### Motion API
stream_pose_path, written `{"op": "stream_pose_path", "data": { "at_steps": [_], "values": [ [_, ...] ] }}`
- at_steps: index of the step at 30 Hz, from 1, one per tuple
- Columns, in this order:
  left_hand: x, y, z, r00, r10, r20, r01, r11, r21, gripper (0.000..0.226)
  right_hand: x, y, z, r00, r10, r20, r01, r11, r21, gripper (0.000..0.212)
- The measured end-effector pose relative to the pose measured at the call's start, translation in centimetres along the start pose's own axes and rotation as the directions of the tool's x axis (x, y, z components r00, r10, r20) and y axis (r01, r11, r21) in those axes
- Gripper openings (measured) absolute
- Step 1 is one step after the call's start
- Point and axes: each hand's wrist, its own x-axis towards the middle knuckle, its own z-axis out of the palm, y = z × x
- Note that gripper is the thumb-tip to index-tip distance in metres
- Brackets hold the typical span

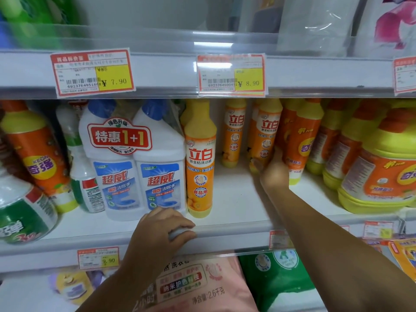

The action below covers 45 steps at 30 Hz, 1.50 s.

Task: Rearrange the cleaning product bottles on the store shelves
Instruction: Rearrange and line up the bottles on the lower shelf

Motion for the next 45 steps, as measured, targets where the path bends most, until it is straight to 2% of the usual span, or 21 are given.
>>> {"op": "stream_pose_path", "data": {
  "at_steps": [3,5,7,8,10,11,12,16,21,28,33,36,39,41,43,45],
  "values": [
    [-0.1,0.0,-0.1,1.0,0.002,-0.012,-0.002,1.0,0.0,0.014,-0.8,-1.0,-0.5,0.991,0.113,0.07,-0.12,0.987,0.11,0.049],
    [-0.1,0.3,-0.2,1.0,0.004,-0.015,-0.004,1.0,-0.007,0.015,-2.3,-1.8,-1.0,0.992,0.079,0.098,-0.086,0.994,0.07,0.05],
    [-0.1,0.5,-0.3,1.0,0.009,-0.024,-0.009,1.0,-0.012,0.017,-4.5,-3.3,-1.4,0.964,0.086,0.253,-0.11,0.99,0.084,0.055],
    [-0.1,0.7,-0.3,1.0,0.008,-0.029,-0.008,1.0,-0.012,0.017,-5.9,-4.3,-1.6,0.912,0.081,0.403,-0.163,0.971,0.173,0.063],
    [-0.2,0.8,-0.4,0.999,0.001,-0.038,-0.001,1.0,-0.016,0.016,-8.4,-6.3,-1.8,0.75,-0.053,0.659,-0.206,0.929,0.308,0.084],
    [-0.3,0.9,-0.5,0.999,-0.005,-0.044,0.004,1.0,-0.019,0.016,-9.3,-7.2,-1.7,0.696,-0.121,0.708,-0.192,0.919,0.345,0.092],
    [-0.4,0.9,-0.6,0.999,-0.01,-0.047,0.009,1.0,-0.022,0.016,-10.0,-7.9,-1.4,0.678,-0.171,0.715,-0.178,0.905,0.385,0.094],
    [-0.8,1.3,-1.0,0.999,-0.036,-0.041,0.034,0.999,-0.029,0.017,-11.5,-9.0,-0.5,0.796,-0.141,0.588,-0.108,0.923,0.368,0.076],
    [-0.7,0.9,-1.1,0.998,-0.05,-0.027,0.049,0.999,-0.023,0.018,-10.9,-8.3,-0.8,0.804,-0.142,0.577,-0.058,0.948,0.314,0.063],
    [-0.6,0.5,-0.8,0.998,-0.051,-0.025,0.05,0.998,-0.024,0.018,-8.1,-4.1,-5.6,0.826,-0.055,0.561,-0.093,0.968,0.232,0.056],
    [-0.5,0.6,-0.8,0.998,-0.049,-0.028,0.048,0.999,-0.013,0.019,-6.9,-1.5,-7.9,0.898,0.022,0.44,-0.13,0.967,0.218,0.052],
    [-0.6,0.6,-0.8,0.998,-0.047,-0.032,0.047,0.999,-0.013,0.018,-6.7,-0.8,-8.1,0.917,0.051,0.395,-0.149,0.964,0.219,0.051],
    [-0.6,0.6,-0.7,0.997,-0.056,-0.045,0.056,0.998,-0.01,0.018,-6.8,-0.8,-7.8,0.94,0.074,0.334,-0.144,0.971,0.19,0.061],
    [-0.6,0.5,-0.6,0.997,-0.063,-0.042,0.063,0.998,-0.006,0.018,-7.1,-1.1,-7.5,0.971,0.096,0.218,-0.13,0.98,0.148,0.071],
    [-0.6,0.4,-0.6,0.997,-0.065,-0.034,0.065,0.998,-0.004,0.019,-7.1,-1.2,-7.0,0.987,0.1,0.126,-0.116,0.986,0.121,0.067],
    [-0.5,0.3,-0.6,0.997,-0.068,-0.029,0.068,0.998,-0.002,0.019,-6.9,-1.1,-6.5,0.988,0.107,0.116,-0.119,0.988,0.1,0.057]
  ]
}}
